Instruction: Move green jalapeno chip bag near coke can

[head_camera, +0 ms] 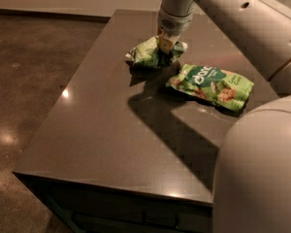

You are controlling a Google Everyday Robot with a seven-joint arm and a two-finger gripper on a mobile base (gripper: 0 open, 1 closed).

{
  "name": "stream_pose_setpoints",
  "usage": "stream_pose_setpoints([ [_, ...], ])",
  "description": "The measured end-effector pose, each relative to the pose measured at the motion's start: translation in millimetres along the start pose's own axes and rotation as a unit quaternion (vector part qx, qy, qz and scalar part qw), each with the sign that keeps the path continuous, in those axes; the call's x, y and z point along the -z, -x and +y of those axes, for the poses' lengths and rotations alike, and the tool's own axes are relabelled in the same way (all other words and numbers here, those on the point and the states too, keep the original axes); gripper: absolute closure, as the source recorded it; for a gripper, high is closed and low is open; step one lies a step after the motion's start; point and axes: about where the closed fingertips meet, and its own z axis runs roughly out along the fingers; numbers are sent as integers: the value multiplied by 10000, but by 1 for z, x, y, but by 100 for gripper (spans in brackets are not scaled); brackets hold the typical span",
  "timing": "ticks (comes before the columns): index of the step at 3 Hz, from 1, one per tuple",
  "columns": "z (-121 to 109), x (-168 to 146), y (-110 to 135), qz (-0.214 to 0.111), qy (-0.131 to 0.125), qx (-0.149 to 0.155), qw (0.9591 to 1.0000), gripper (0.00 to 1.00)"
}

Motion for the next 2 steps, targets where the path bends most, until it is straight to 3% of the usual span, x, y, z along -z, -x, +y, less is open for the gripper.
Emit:
stream_pose_setpoints([
  [1, -23, -3, -12, 75, -153, -242, 9996, 62],
  [2, -35, -2, -25, 17, -292, -241, 9993, 39],
])
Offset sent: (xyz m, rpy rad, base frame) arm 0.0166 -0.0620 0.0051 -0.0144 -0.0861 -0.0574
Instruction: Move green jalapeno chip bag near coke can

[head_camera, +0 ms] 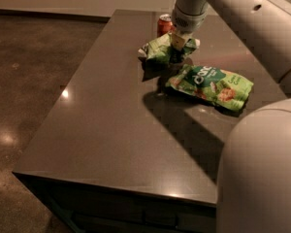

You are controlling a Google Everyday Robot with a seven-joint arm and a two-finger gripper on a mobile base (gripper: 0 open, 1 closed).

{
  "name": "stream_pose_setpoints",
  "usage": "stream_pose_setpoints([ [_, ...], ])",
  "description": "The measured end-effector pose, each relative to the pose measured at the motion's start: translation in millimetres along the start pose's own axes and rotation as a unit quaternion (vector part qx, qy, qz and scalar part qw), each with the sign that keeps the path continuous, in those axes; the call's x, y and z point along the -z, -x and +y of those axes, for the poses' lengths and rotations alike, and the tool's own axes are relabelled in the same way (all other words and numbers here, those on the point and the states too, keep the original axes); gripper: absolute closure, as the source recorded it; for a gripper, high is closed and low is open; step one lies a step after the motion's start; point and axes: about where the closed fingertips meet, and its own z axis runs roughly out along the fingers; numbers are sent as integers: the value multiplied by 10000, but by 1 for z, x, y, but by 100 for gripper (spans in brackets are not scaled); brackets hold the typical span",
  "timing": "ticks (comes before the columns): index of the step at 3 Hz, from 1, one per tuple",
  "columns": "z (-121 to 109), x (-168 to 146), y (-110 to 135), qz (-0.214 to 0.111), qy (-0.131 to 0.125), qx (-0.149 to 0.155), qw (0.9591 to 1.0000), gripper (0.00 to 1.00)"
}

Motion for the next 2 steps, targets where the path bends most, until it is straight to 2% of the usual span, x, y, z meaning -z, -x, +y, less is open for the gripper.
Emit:
stream_pose_setpoints([
  [1, 0, -2, 0, 2, 3, 5, 10000, 17],
  [2, 1, -5, 0, 10, 16, 13, 10000, 0],
])
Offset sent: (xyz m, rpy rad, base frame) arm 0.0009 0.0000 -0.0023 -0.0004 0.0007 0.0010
